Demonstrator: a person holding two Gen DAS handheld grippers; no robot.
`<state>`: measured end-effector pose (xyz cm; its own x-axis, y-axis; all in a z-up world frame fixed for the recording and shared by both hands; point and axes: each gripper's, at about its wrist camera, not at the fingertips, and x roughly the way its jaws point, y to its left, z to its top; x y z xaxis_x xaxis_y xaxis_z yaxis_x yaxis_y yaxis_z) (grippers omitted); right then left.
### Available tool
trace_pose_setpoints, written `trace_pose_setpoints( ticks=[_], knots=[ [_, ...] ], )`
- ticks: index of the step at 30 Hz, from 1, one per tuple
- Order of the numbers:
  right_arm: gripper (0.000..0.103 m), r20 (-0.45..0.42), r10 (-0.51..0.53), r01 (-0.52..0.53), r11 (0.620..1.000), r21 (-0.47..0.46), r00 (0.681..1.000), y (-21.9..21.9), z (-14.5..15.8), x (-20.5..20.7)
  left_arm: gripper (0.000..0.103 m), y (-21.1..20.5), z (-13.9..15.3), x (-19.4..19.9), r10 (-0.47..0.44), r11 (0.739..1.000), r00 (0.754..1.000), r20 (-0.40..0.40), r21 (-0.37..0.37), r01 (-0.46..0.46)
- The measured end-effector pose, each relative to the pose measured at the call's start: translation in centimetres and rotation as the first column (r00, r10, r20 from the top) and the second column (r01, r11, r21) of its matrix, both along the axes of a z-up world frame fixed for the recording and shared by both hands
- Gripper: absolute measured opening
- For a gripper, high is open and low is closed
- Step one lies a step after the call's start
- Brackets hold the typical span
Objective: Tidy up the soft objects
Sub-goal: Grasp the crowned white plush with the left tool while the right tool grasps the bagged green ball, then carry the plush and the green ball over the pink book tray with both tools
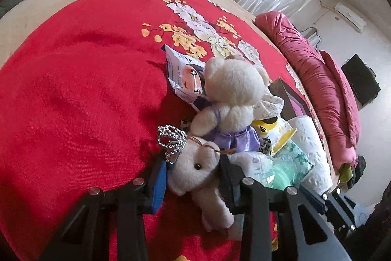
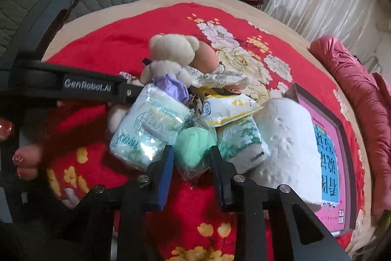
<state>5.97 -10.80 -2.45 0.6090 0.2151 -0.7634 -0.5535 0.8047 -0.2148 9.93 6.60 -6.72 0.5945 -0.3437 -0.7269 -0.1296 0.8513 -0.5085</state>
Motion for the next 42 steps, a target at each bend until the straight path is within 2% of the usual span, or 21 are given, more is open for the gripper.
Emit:
trace_pose_setpoints(
  ticks=[4,9,15,25,31,42],
  knots=[
    [0.027,-0.010,0.015,-0.014,0.997,0.081,1.000,-1.0,0.8,0.5,0.036,0.0,0.5,-0.6,0.003,1.000,1.000,0.029,-0.005,-0.003],
    [0.027,0.015,-0.004,0.001,0.987,0.163,1.000,-2.6,2.3,0.0,0.035,-0.2,2.3,-1.4,0.002,0.998,0.993,0.118,0.066,-0.010],
    [0.027,0.063,-0.020,0.006,0.978,0.208,0.998,-3.4,3.9,-0.4,0.035,0.4,3.7,-2.2,0.021,0.994,0.983,0.180,0.103,-0.040],
    [0.026,0.063,-0.015,-0.003,0.961,0.276,0.998,-4.1,4.9,-0.2,0.035,3.8,3.8,-3.3,0.142,0.986,0.974,0.179,0.064,-0.156],
    [0.026,0.099,-0.018,-0.013,0.955,0.298,0.995,-4.5,6.2,-0.5,0.035,4.7,4.7,-4.3,0.191,0.976,0.956,0.222,0.065,-0.210],
    [0.026,0.128,-0.089,0.039,0.934,0.355,0.988,-7.8,8.0,-1.1,0.035,3.2,8.0,-6.9,0.215,0.962,0.932,0.292,0.102,-0.254]
  ],
)
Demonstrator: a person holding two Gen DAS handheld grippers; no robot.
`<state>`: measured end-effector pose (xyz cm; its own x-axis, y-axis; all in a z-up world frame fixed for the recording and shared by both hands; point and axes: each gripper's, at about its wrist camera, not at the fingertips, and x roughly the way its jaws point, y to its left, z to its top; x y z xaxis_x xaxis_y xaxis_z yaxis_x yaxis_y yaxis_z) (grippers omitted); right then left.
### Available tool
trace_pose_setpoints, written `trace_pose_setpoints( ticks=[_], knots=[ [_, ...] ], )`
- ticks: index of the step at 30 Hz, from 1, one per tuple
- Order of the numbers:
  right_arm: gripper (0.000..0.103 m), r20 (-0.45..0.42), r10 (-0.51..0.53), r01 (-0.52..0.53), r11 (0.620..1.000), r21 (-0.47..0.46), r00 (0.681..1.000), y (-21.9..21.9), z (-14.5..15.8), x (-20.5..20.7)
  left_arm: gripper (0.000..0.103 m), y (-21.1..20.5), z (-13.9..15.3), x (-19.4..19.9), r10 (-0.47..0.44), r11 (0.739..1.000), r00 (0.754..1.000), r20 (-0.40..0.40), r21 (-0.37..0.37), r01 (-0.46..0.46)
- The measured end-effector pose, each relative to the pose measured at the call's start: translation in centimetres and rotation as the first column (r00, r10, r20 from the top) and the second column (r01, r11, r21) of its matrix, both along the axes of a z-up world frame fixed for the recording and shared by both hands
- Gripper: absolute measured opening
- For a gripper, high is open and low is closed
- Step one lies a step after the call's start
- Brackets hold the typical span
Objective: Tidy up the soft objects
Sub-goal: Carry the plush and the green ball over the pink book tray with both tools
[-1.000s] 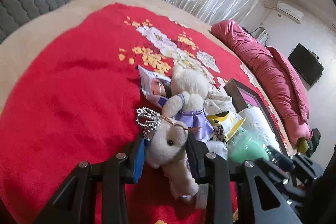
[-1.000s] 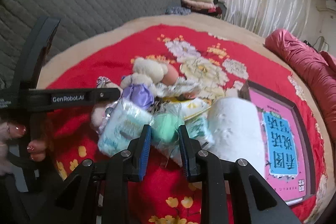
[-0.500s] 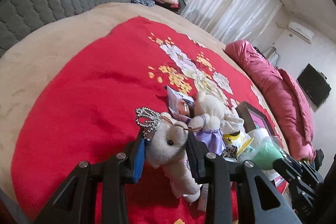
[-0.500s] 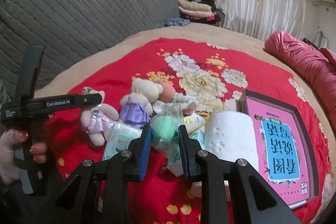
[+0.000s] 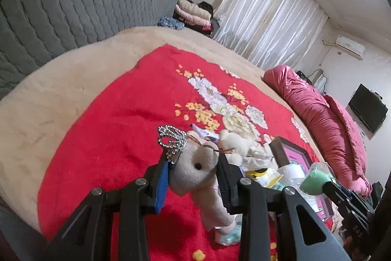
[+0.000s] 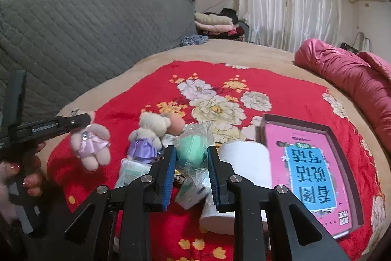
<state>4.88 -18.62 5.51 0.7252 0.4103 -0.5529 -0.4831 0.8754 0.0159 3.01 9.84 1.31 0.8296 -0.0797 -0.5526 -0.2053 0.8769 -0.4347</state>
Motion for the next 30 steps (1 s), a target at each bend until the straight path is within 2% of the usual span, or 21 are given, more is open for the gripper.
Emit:
trace_pose_setpoints(
  ticks=[13,20,26,30],
  knots=[
    [0.026,0.034,-0.139,0.136,0.988,0.073,0.990,-6.8,0.7,-1.2,0.035,-7.8,3.7,-1.3,-0.111,0.991,0.994,0.020,0.075,0.110],
    [0.026,0.016,-0.207,0.204,0.971,0.122,0.978,-9.7,0.5,-1.0,0.035,-11.9,5.7,-0.7,-0.169,0.980,0.985,0.042,0.109,0.164],
    [0.026,0.039,-0.247,0.240,0.961,0.135,0.968,-11.4,0.9,-1.4,0.035,-16.2,6.9,0.2,-0.237,0.962,0.970,0.048,0.149,0.228],
    [0.026,0.036,-0.300,0.292,0.945,0.148,0.953,-13.0,0.8,-1.3,0.035,-19.0,7.1,1.2,-0.280,0.948,0.960,0.020,0.162,0.273]
  ],
)
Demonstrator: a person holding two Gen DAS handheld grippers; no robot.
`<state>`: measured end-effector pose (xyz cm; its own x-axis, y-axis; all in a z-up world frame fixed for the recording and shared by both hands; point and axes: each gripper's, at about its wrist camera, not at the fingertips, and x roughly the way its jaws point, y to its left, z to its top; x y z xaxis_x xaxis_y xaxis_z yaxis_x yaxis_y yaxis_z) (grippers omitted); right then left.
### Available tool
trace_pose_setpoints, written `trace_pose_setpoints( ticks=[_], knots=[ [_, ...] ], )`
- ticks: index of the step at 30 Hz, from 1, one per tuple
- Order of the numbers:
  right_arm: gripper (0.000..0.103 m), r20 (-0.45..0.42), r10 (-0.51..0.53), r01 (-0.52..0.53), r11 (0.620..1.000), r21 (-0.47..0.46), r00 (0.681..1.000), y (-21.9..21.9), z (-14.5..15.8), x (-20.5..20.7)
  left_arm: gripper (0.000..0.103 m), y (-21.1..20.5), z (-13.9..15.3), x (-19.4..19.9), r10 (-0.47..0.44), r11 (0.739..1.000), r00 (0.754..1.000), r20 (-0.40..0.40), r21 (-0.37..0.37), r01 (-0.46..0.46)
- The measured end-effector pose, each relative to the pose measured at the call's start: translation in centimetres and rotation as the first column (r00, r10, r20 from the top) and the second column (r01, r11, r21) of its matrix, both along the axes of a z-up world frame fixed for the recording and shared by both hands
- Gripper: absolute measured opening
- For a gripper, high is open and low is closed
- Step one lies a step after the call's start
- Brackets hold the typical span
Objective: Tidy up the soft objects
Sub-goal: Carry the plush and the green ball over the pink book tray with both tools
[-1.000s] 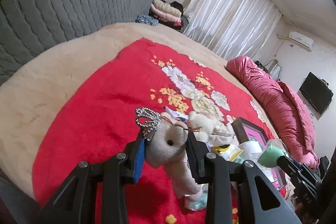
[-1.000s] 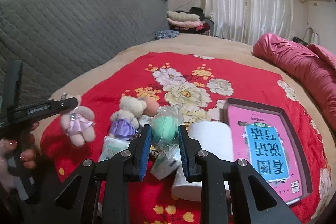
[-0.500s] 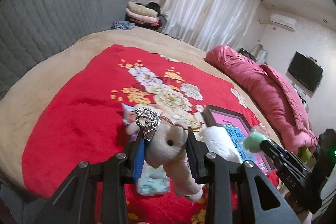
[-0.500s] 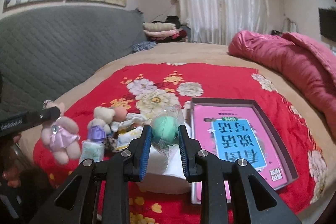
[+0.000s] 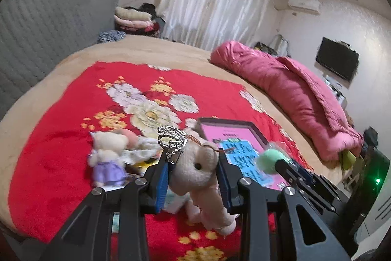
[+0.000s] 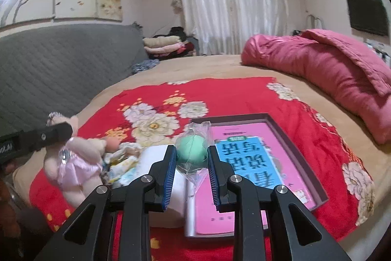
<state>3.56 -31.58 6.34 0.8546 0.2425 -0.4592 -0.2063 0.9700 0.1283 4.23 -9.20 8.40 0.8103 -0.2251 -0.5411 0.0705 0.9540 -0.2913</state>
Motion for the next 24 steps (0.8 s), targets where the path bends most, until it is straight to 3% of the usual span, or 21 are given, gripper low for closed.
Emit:
trace_pose_setpoints(
  ticks=[8,15,24],
  knots=[
    [0.026,-0.020,-0.118,0.119,0.992,0.051,0.993,-3.9,-0.5,0.5,0.035,-4.9,0.0,2.4,-0.070,0.997,0.997,-0.012,0.033,0.070],
    [0.026,-0.040,-0.176,0.178,0.982,0.069,0.984,-6.1,-1.3,0.8,0.035,-8.9,-1.8,5.8,-0.128,0.989,0.989,-0.074,0.062,0.132],
    [0.027,-0.078,-0.218,0.224,0.972,0.072,0.973,-7.6,-2.3,1.5,0.036,-13.6,-6.1,8.8,-0.242,0.958,0.950,-0.200,0.106,0.266]
  ],
)
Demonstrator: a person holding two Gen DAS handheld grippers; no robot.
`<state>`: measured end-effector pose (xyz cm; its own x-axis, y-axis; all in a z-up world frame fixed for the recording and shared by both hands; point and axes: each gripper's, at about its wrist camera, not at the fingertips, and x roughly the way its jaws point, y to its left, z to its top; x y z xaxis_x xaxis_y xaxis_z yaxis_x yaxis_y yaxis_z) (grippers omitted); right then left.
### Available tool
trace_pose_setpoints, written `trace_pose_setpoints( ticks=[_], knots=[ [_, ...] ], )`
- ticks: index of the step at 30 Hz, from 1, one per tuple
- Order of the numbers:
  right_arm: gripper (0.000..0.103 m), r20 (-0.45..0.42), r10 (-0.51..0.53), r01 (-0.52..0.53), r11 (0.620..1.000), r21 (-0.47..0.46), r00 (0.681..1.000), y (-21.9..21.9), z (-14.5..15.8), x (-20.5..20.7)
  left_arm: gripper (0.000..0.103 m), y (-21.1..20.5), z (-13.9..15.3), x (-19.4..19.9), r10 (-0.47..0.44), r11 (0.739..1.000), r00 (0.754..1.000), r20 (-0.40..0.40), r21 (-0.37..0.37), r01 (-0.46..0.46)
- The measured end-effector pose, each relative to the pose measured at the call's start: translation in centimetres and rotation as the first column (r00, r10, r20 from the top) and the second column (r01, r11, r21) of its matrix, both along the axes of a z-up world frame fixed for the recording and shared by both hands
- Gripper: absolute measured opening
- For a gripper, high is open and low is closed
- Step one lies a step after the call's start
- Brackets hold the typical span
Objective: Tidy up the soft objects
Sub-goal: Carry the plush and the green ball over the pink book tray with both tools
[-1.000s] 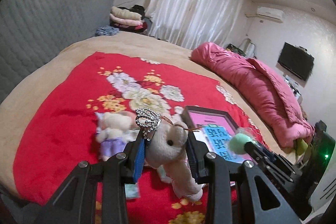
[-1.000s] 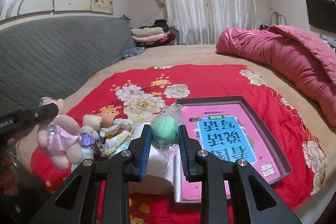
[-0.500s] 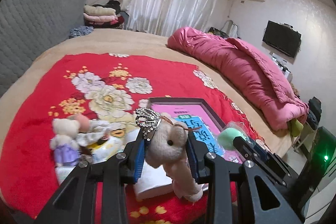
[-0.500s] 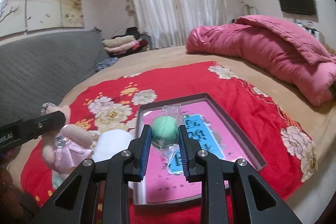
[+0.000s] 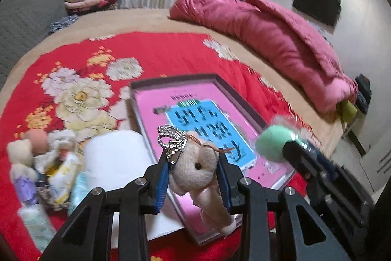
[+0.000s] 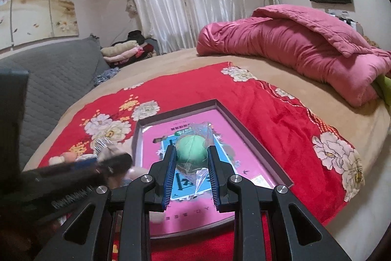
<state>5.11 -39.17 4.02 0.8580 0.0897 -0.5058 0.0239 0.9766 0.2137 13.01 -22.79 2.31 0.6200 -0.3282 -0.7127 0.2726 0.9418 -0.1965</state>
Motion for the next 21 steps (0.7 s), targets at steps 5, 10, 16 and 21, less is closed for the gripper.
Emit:
trace_pose_setpoints(
  ticks=[5,10,16,21],
  knots=[
    [0.027,-0.006,-0.034,0.034,0.999,0.002,0.999,-1.0,-0.5,0.4,0.036,-2.1,-1.3,0.3,-0.111,0.994,0.994,-0.021,0.017,0.111],
    [0.027,-0.018,-0.055,0.055,0.998,0.001,0.998,-1.8,-1.1,0.8,0.036,-3.2,-2.3,0.8,-0.143,0.987,0.989,-0.024,0.071,0.144],
    [0.027,-0.053,-0.074,0.075,0.997,0.015,0.996,-2.7,-2.0,1.6,0.037,-3.8,-3.1,2.5,-0.141,0.982,0.989,-0.051,0.122,0.146],
    [0.027,-0.086,-0.085,0.086,0.996,0.007,0.993,-2.9,-2.7,2.2,0.037,-3.8,-4.3,2.9,-0.156,0.978,0.982,-0.105,0.123,0.169]
  ],
)
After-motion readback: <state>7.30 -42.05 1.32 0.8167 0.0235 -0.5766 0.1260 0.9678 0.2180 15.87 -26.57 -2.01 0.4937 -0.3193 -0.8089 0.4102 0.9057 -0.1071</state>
